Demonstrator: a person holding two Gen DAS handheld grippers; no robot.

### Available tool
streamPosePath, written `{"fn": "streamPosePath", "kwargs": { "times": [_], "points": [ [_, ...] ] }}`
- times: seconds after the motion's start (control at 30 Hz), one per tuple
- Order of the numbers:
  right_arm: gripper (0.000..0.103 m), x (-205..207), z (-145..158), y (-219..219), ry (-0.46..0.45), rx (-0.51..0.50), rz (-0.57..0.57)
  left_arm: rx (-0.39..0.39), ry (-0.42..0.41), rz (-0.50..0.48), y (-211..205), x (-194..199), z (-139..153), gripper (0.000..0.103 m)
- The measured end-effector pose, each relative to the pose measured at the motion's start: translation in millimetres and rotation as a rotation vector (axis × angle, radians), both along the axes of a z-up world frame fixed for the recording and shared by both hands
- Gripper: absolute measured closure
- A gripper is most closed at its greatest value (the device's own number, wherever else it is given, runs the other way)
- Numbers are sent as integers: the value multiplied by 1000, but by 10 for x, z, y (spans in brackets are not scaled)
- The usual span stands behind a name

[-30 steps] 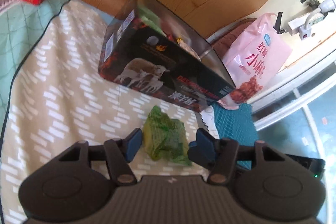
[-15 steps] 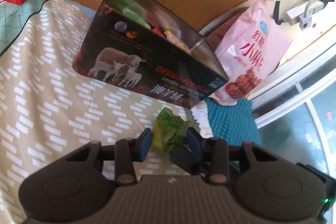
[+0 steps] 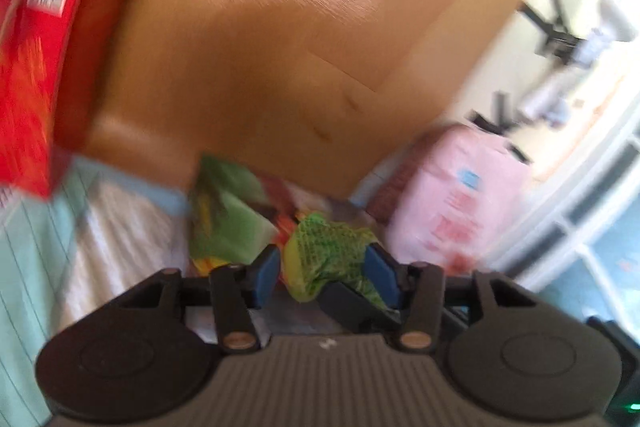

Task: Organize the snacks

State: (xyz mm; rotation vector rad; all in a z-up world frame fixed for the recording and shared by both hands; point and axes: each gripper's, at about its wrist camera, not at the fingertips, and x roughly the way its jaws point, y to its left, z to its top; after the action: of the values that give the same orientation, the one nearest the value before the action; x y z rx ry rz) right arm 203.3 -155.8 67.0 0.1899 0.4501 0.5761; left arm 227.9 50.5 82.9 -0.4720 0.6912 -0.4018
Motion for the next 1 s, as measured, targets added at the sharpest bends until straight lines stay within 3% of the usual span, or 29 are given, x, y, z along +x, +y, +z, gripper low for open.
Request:
{"fn": "streamPosePath", "kwargs": {
  "times": [0.1, 0.2, 0.4, 0.47, 0.63, 0.7, 0.83, 1.0],
  "points": [
    [44, 336, -107, 219, 38, -82, 4, 119, 32, 78, -31, 226, -79, 49],
    [44, 400, -173, 198, 70, -98, -22, 83, 48, 59, 44, 180, -154, 49],
    [44, -21, -154, -318, 98, 49, -65, -10, 17, 42, 246, -280, -167, 48],
    [44, -209, -173, -483, 144, 101, -47, -19, 23, 20, 317, -506, -217, 48],
    [44, -782, -314, -631, 227, 149, 37, -16, 110, -39, 368, -1013, -535, 48],
    [44, -967, -381, -538, 246, 96, 94, -26, 137, -59, 385, -1169, -639, 48],
    [44, -1175, -494, -156, 228, -135, 164, -50, 161, -90, 342, -1353, -731, 48],
    [46, -1336, -559, 185, 115, -322, 188, -2, 171, -96, 181, -1397, -829, 54]
  ]
}}
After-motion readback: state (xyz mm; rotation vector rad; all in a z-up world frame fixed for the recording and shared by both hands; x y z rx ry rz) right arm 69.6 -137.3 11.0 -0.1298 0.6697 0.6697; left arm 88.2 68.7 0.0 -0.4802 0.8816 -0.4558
